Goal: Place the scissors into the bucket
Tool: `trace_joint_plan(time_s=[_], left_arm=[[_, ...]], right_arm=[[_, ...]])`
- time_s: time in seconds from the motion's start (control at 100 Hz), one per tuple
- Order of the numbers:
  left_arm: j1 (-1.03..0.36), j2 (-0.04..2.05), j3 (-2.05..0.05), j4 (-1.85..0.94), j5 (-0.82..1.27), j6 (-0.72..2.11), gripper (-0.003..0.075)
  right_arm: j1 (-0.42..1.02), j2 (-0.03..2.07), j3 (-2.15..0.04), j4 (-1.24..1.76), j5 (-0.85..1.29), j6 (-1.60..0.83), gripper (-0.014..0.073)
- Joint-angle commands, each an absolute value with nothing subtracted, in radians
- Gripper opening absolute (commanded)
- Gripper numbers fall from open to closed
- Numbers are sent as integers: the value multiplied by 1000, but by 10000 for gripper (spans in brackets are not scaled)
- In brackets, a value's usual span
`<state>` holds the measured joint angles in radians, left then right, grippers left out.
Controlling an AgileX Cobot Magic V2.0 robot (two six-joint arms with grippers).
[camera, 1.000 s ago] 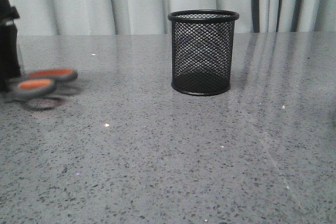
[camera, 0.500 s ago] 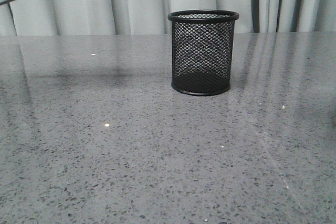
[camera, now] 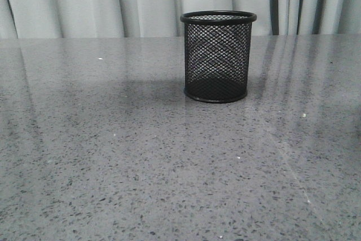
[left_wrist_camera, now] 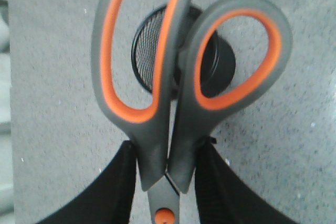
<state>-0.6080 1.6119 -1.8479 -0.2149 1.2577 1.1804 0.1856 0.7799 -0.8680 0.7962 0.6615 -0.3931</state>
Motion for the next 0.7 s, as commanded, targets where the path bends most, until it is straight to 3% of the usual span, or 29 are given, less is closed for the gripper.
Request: trace_joint_plan(time_s=[0.0,0.69], left_arm=[[-652,1563,-1901,-232,1269,1143,22],[-912,1563,-1943,-98,1164,1005,22]], right_arm=[[186,766,-902,870,598,-409,508],[186,772,-902,1028,595,-452,508]])
